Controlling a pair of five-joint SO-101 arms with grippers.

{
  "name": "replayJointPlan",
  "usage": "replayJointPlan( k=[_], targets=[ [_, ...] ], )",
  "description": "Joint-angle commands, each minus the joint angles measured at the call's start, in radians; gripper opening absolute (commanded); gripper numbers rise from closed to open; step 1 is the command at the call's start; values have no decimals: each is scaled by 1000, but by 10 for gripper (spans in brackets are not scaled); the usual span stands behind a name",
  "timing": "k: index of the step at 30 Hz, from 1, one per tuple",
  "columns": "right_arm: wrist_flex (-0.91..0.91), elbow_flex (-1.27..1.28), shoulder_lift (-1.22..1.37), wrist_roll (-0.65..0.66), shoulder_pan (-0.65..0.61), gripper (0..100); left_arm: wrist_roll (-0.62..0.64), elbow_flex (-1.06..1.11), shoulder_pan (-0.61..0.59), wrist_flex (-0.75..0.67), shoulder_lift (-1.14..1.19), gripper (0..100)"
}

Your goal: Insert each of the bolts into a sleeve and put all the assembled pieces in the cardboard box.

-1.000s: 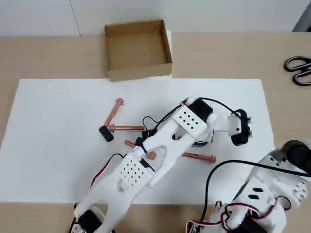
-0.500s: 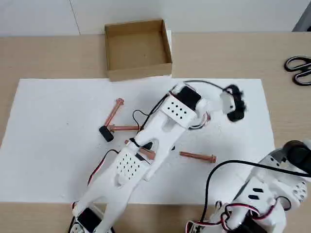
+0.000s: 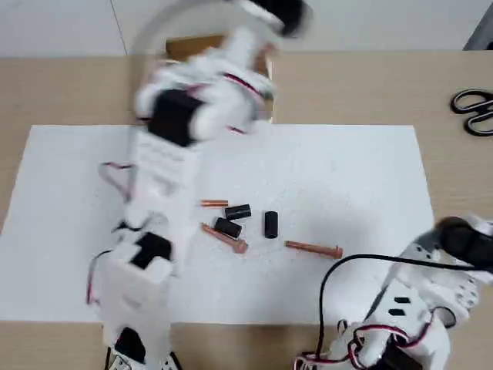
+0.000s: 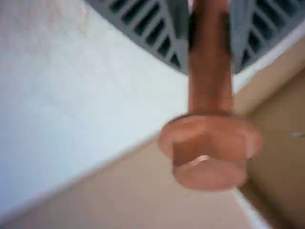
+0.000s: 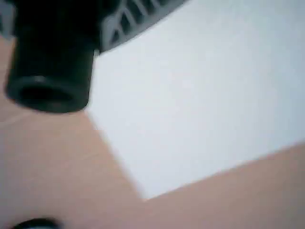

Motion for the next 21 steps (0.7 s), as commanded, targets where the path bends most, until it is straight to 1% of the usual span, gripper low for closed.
replayJointPlan(
  k=[1, 5, 8, 10, 14, 16, 19, 21],
  targets=[
    [8, -5, -5, 52, -150, 7, 83, 10, -66, 11, -149, 6],
    [-62, 21, 2, 55, -355, 7, 180, 165, -166, 12, -267, 6],
    [-156, 109, 2, 91, -501, 6, 226, 364, -236, 12, -382, 6],
    [-222, 186, -1, 121, -595, 6, 235, 516, -261, 12, -489, 6],
    [-403, 344, -5, 127, -773, 6, 236, 832, -247, -11, -736, 6],
    [-503, 416, -5, 127, -846, 6, 262, 990, -229, -37, -855, 6],
    [-641, 514, -5, 127, -924, 6, 327, 1221, -210, -83, -1039, 6],
    [-702, 549, -5, 127, -961, 6, 362, 1371, -215, -158, -1178, 6]
  ],
)
